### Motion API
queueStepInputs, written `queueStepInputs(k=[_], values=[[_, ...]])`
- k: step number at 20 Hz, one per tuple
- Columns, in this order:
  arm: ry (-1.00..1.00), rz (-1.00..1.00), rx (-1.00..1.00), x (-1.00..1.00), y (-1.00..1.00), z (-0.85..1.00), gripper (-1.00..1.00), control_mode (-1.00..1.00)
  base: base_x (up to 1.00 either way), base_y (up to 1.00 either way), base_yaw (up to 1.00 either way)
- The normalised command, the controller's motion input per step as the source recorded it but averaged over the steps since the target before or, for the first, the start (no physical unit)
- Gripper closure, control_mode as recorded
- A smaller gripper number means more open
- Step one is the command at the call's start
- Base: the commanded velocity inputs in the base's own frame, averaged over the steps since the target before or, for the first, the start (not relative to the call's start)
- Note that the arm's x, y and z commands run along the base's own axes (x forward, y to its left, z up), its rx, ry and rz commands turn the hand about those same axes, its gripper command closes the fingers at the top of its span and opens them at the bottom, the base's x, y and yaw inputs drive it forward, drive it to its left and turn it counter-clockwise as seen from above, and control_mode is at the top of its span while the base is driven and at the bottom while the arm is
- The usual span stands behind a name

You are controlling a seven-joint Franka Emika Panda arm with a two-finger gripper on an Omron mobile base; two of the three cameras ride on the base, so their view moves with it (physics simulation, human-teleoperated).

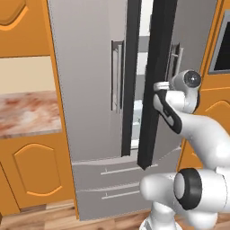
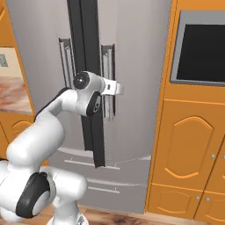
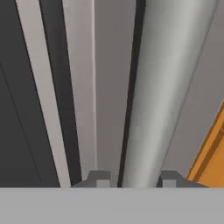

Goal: Open the fridge, grab two sodas, and place both sodas inside the bowl with ice on the dining counter.

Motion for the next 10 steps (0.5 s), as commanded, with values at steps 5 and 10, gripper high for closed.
queueStepInputs(k=[5,10], values=[[0.01,0.01,0.01,-0.85,-0.5,0.13,-1.0,-1.0,0.0,0.0,0.0],[-0.01,0.03,-0.01,-0.91,0.37,0.14,-1.0,-1.0,0.0,0.0,0.0]])
